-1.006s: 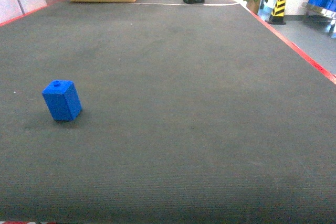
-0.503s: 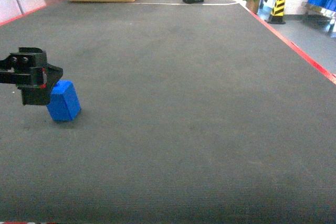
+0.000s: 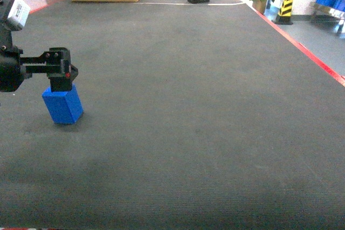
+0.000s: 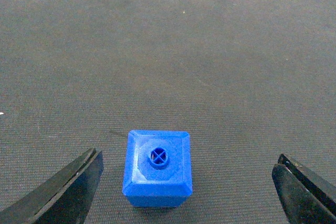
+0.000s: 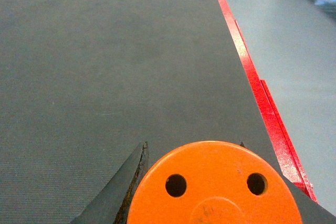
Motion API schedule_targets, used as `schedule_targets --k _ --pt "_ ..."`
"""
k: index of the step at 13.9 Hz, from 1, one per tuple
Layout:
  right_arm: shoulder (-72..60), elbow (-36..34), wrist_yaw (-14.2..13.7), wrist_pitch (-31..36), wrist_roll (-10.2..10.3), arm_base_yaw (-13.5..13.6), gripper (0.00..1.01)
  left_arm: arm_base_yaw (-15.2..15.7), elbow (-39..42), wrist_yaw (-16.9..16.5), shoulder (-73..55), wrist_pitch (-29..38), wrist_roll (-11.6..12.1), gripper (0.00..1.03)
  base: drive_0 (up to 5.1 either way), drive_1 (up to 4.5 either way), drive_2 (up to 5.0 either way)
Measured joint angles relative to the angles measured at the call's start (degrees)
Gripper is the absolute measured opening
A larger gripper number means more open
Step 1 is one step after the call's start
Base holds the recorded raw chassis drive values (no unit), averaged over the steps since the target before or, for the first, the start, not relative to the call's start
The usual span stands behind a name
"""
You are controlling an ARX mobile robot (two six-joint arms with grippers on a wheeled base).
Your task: Sort blue parts and orange caps into right shelf containers
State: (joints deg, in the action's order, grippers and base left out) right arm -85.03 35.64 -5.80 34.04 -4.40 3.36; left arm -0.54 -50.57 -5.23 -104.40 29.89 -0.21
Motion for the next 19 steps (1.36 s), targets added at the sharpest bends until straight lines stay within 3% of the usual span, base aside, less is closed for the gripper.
schedule_targets --k 2,7,13,14,17,19 --pt "0.00 0.00 0.00 0.02 0.00 0.00 0.43 0.33 -4.11 -0.74 -2.78 -1.22 -1.20 0.98 0.0 0.00 0.0" --pt "0.00 0.00 0.00 0.04 0.00 0.00 0.43 0.70 -11.13 -2.05 -9.38 -4.15 -1.20 0.98 0.0 0.00 0.0" --pt "0.00 0.00 0.00 0.02 0.00 0.00 0.43 0.70 -11.56 -1.86 -15.91 -2.99 -0.61 0.98 0.0 0.00 0.0" --pt "0.00 0.00 0.00 0.02 0.00 0.00 0.43 0.39 -10.67 -1.20 -16.22 -2.73 0.66 0.91 0.0 0.00 0.0" --pt "0.00 0.00 0.00 0.02 0.00 0.00 0.43 0.15 -6.29 -0.63 -14.10 -0.63 2.36 0.48 0.0 0.00 0.0" --pt "0.00 0.00 0.00 0.00 0.00 0.00 0.43 0.61 2.12 -0.37 -4.48 5.42 3.78 0.45 0.0 0.00 0.0"
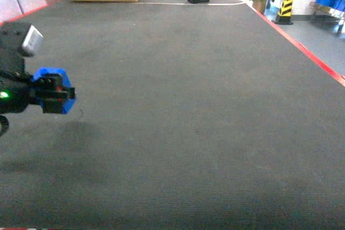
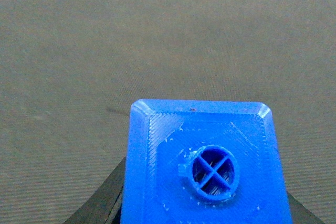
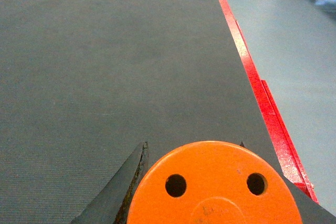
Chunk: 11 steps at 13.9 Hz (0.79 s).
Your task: Sort blue parts and orange caps into right shelf containers
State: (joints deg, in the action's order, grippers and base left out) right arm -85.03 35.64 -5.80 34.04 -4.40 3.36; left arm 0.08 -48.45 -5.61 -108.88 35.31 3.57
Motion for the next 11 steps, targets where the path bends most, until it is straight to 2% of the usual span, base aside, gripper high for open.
schedule_targets --k 2,3,4,6,11 --pt "0.00 0.00 0.00 0.00 0.00 0.00 0.43 0.33 10.58 2.01 14.84 6.36 0.39 0.45 0.0 0.00 0.0" --pt "0.00 0.00 0.00 0.02 0.00 0.00 0.43 0.50 17.66 4.44 23.93 7.93 0.87 0.45 0.0 0.00 0.0" --pt "0.00 0.00 0.00 0.02 0.00 0.00 0.43 0.50 22.91 5.44 30.58 8.28 1.90 0.45 0.0 0.00 0.0" --pt "0.02 0.00 0.02 0.11 0.00 0.00 0.43 0.52 23.19 5.79 32.37 8.59 2.75 0.45 0.0 0.00 0.0" --pt "0.00 0.00 0.00 0.00 0.00 0.00 0.43 0.50 23.21 5.79 31.95 8.26 2.93 0.45 0.0 0.00 0.0"
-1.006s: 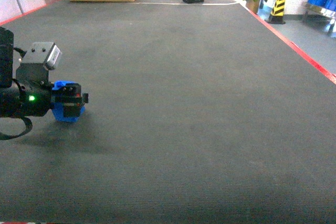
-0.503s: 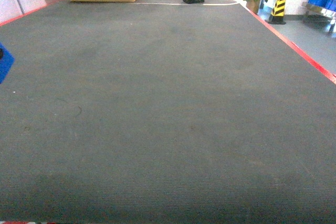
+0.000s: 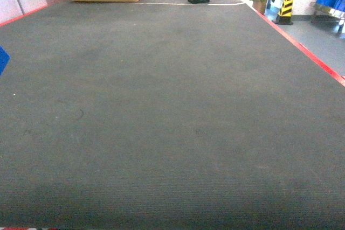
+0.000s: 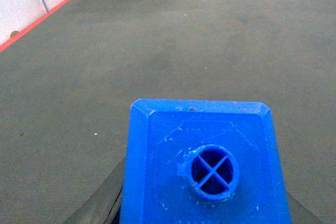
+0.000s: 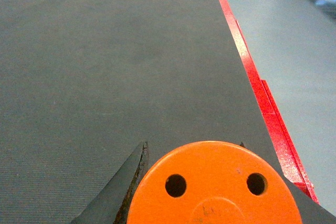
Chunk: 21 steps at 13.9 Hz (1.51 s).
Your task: Sort blue parts and orange caps into right shelf containers
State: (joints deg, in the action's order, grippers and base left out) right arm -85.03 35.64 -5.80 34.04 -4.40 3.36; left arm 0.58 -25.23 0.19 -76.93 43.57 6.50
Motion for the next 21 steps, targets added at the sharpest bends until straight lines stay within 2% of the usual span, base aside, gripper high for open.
schedule_targets --k 21 --pt "0.00 0.00 0.02 0.04 0.00 0.00 0.43 0.02 0.00 0.04 0.02 -0.02 0.00 0.45 4.9 -2.47 -2.5"
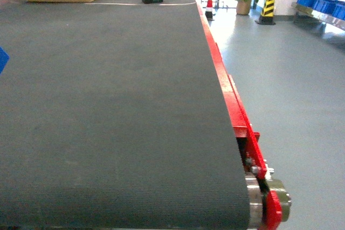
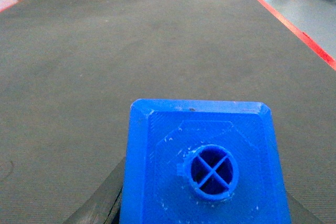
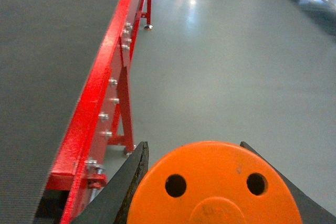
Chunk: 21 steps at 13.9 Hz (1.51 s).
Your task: Sort blue parts and orange caps into right shelf containers
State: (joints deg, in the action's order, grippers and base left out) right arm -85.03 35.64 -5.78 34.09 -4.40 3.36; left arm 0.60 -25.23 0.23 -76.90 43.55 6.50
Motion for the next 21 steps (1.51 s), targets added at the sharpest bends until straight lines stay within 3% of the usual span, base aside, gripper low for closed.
schedule_targets --k 21 --pt "0.00 0.00 -0.04 -0.02 0.00 0.00 0.43 0.00 0.00 -0.02 0.00 -0.04 0.00 0.45 5.0 -2.33 -2.3"
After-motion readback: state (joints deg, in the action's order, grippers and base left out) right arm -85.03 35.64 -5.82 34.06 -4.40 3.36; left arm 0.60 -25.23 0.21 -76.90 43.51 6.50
